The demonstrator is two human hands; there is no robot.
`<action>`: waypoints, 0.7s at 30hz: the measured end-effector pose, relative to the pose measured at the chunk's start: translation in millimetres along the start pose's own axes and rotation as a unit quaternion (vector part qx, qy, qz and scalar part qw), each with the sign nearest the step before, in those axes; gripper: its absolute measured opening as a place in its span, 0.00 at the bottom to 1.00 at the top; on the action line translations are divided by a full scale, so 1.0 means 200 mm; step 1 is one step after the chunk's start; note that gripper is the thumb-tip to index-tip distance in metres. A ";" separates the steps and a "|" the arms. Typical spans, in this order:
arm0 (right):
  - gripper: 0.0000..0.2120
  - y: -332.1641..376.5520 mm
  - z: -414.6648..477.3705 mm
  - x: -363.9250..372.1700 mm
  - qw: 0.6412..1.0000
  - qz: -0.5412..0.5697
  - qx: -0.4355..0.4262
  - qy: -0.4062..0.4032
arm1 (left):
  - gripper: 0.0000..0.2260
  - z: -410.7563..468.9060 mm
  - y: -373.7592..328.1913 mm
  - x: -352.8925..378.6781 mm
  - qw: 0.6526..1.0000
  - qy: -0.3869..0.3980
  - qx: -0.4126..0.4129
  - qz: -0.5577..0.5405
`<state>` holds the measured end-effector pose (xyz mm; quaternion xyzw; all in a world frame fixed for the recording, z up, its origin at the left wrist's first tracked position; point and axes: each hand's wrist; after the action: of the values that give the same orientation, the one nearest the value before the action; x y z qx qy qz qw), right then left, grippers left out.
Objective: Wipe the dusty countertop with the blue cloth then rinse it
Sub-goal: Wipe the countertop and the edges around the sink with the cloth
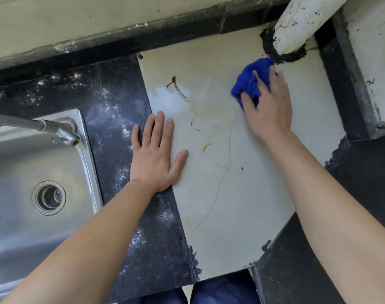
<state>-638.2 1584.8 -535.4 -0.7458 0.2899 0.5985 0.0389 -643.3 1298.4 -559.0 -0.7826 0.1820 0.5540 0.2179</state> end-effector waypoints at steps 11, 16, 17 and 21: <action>0.27 0.48 0.01 0.06 0.960 -0.056 -0.254 0.106 | 0.34 -0.03 0.02 -0.01 1.000 -0.007 0.008 -0.024; 0.28 -0.08 -0.16 0.00 0.991 -0.032 -0.123 0.042 | 0.26 -0.18 0.04 -0.06 0.994 -0.096 -0.010 -0.049; 0.28 -0.09 -0.15 0.00 0.996 -0.024 -0.078 0.035 | 0.25 -0.22 0.03 -0.07 0.992 -0.109 -0.009 -0.055; 0.30 0.21 -0.01 0.08 1.000 -0.019 0.006 0.007 | 0.23 -0.35 -0.03 -0.04 0.994 -0.091 -0.018 -0.062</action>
<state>-655.5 1542.1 -538.0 -0.7548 0.2795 0.5911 0.0522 -587.8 1265.1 -530.1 -0.7423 0.1021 0.6119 0.2533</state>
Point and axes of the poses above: each hand's wrist, its own z-axis towards the middle knuckle, its own x-axis out of the palm, y = z × x, and after that the axes turned 7 degrees about y, right-handed
